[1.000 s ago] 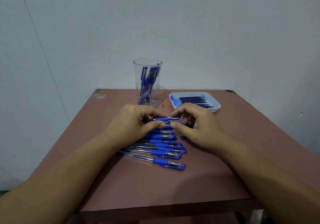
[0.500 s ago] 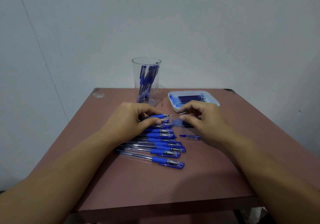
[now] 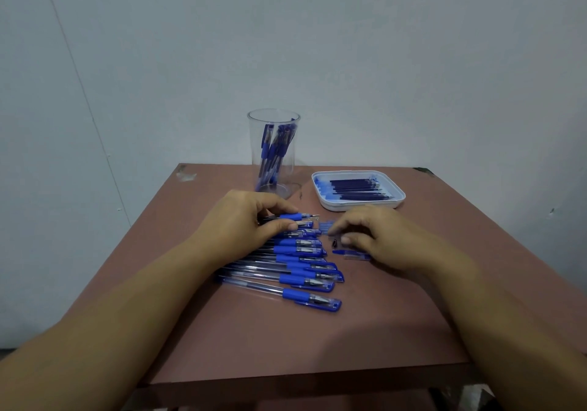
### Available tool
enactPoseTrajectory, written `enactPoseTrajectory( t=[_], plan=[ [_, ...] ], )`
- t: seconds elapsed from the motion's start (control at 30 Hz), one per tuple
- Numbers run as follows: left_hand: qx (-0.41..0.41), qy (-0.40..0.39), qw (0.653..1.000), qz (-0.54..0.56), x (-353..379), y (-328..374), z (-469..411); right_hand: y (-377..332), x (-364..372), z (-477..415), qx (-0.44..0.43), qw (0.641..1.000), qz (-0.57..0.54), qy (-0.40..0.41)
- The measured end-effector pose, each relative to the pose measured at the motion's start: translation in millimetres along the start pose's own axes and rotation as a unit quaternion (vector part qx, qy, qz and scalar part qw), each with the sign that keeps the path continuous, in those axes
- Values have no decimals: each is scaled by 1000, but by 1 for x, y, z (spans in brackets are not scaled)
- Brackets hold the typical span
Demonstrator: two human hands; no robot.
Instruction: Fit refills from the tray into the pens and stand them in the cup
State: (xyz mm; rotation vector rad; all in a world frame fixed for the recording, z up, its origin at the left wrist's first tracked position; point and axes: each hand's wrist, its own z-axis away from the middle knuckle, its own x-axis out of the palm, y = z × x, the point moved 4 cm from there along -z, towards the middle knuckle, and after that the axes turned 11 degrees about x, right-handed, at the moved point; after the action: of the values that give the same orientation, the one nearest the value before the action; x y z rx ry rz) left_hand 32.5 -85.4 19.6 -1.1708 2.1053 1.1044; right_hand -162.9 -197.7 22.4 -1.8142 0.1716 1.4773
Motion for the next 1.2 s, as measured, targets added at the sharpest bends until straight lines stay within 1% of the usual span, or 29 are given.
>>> enactPoseTrajectory(
  t=[0.03, 0.13, 0.2, 0.27, 0.4, 0.5, 0.63, 0.77, 0.87, 1.03, 1.2],
  plan=[
    [1, -3, 1000, 0, 0, 1, 0, 0, -2, 0, -9, 1000, -15, 24],
    [4, -4, 1000, 0, 0, 3, 0, -3, -8, 3, -52, 986, -74, 142],
    [9, -2, 1000, 0, 1, 4, 0, -7, -6, 3, -70, 976, -107, 176],
    [16, 0, 1000, 4, 2, 5, 0, -11, 0, -1, -87, 974, -113, 176],
    [28, 5, 999, 15, 3, 7, 0, -14, 7, -7, -117, 972, -83, 184],
    [18, 8, 1000, 15, 2, 5, 0, -9, 3, -6, -106, 972, -91, 187],
    [13, 11, 1000, 10, 1, 5, 1, -2, -5, 1, -79, 970, -131, 188],
    [35, 7, 999, -1, 2, 9, 0, -12, 4, 0, -94, 975, -131, 149],
    [38, 8, 999, 0, 2, 10, 0, -13, 5, -3, -93, 977, -118, 154],
    [24, 7, 1000, 6, 2, 6, 0, -5, -2, 1, -84, 971, -138, 175],
    [40, 9, 999, 0, 3, 9, -1, -11, 3, -1, -101, 975, -132, 148]
  ],
)
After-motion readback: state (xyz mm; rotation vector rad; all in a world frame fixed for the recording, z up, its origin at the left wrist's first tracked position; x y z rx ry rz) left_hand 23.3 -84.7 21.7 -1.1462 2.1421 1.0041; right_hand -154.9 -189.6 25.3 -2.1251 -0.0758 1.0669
